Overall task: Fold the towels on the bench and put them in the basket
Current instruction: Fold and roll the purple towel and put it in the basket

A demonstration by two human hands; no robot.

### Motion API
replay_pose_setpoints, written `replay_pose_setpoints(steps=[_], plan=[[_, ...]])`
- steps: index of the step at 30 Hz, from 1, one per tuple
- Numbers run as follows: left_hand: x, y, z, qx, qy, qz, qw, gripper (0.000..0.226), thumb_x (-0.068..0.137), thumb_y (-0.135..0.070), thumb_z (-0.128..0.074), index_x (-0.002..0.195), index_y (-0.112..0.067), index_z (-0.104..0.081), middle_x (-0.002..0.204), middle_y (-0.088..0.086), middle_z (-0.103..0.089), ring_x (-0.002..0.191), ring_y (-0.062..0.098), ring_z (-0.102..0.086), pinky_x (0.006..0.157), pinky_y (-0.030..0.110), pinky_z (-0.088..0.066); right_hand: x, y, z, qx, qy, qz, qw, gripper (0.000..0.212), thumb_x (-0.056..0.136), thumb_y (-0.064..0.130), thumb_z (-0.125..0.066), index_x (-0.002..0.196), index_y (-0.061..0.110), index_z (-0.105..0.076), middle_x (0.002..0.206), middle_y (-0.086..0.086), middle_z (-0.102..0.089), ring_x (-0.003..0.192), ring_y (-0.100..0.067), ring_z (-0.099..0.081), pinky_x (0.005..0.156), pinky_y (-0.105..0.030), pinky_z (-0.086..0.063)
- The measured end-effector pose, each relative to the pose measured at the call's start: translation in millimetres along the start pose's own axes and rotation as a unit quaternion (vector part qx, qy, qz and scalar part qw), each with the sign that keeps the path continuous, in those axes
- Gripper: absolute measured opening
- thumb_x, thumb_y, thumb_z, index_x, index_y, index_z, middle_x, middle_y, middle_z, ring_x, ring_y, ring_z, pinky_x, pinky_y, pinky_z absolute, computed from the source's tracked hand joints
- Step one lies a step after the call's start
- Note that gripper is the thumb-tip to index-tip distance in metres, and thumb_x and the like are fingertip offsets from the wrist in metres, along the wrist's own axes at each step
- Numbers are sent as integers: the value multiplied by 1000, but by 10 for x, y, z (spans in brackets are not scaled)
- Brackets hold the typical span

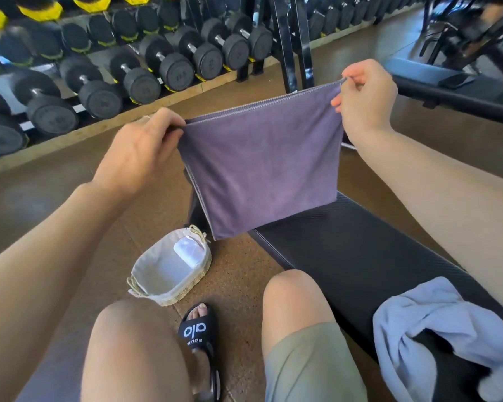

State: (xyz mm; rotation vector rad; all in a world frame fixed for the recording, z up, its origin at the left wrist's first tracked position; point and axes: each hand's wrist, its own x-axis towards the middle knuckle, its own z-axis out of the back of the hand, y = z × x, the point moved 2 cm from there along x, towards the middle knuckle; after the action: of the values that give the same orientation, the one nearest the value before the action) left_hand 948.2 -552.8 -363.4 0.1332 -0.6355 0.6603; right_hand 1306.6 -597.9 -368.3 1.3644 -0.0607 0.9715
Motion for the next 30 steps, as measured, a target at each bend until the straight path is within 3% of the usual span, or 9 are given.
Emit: replay_pose_setpoints(steps=[4, 7, 10, 14, 17, 19, 23, 26, 30], plan=[[106, -11, 149, -22, -56, 49, 997, 22, 98, -16, -57, 120, -13, -55, 109, 7, -71, 94, 28, -67, 84, 41, -54, 73, 108, 74, 3, 8, -15, 1000, 29, 89, 4, -41, 96, 18, -65, 81, -13, -69, 52, -2, -63, 73, -35, -59], [139, -8, 178, -46, -92, 66, 993, 19, 96, -14, -58, 113, -12, -67, 99, 1, -70, 88, 13, -64, 84, 28, -51, 54, 173, 130, 19, -4, -5, 1000, 28, 88, 4, -42, 86, 26, -60, 68, -5, -65, 52, -6, -61, 71, -31, -57], [42, 5, 15, -47, -52, 99, 993, 17, 93, -11, -60, 108, -12, -70, 99, 5, -73, 89, 22, -67, 83, 34, -52, -70, 66, 112, -16, 25, 3, 1000, 23, 94, 5, -46, 96, 14, -67, 74, -9, -68, 56, -6, -63, 76, -33, -58], [47, -56, -40, -90, -58, 132, 985, 13, 92, -10, -64, 103, -12, -72, 96, 2, -71, 87, 17, -65, 82, 29, -52, -88, -77, 167, -26, 16, -4, 1000, 22, 90, 10, -48, 95, 15, -68, 67, -4, -65, 72, -23, -68, 80, -42, -56], [83, -99, -25, -117, -53, 148, 981, 11, 91, -10, -67, 100, -13, -73, 92, 2, -72, 85, 15, -66, 81, 29, -54, -82, -89, 239, -16, 6, -5, 1000, 23, 88, 8, -46, 93, 16, -67, 60, 0, -60, 62, -13, -66, 78, -36, -56], [104, -93, -39, -163, -46, 174, 970, 10, 89, -9, -70, 97, -14, -73, 86, 0, -71, 80, 12, -65, 80, 28, -54, -81, -90, 292, -20, 4, -1, 1000, 23, 90, 6, -46, 98, 10, -67, 65, -5, -62, 49, -5, -61, 71, -27, -53], [171, -47, -63, -288, -17, 221, 932, 10, 83, -11, -75, 90, -18, -74, 77, 0, -70, 76, 17, -66, 86, 44, -59, -40, -76, 348, -14, -5, 3, 1000, 20, 93, 8, -45, 96, 16, -63, 78, -5, -65, 46, -6, -62, 62, -27, -52], [239, -34, -65, -355, -4, 261, 898, 14, 85, -4, -75, 86, -18, -72, 76, 1, -69, 73, 13, -66, 81, 33, -60, 17, -87, 305, 2, -3, -18, 1000, 18, 96, 6, -45, 97, 14, -61, 74, 2, -62, 49, -6, -64, 54, -22, -51], [341, 95, -144, -366, 3, 307, 878, 16, 85, -2, -75, 83, -16, -70, 80, 7, -68, 72, 13, -64, 79, 30, -60, 105, -183, 82, 32, 34, -62, 997, 18, 97, 4, -45, 95, 15, -60, 70, 1, -66, 62, -14, -71, 71, -29, -61]])
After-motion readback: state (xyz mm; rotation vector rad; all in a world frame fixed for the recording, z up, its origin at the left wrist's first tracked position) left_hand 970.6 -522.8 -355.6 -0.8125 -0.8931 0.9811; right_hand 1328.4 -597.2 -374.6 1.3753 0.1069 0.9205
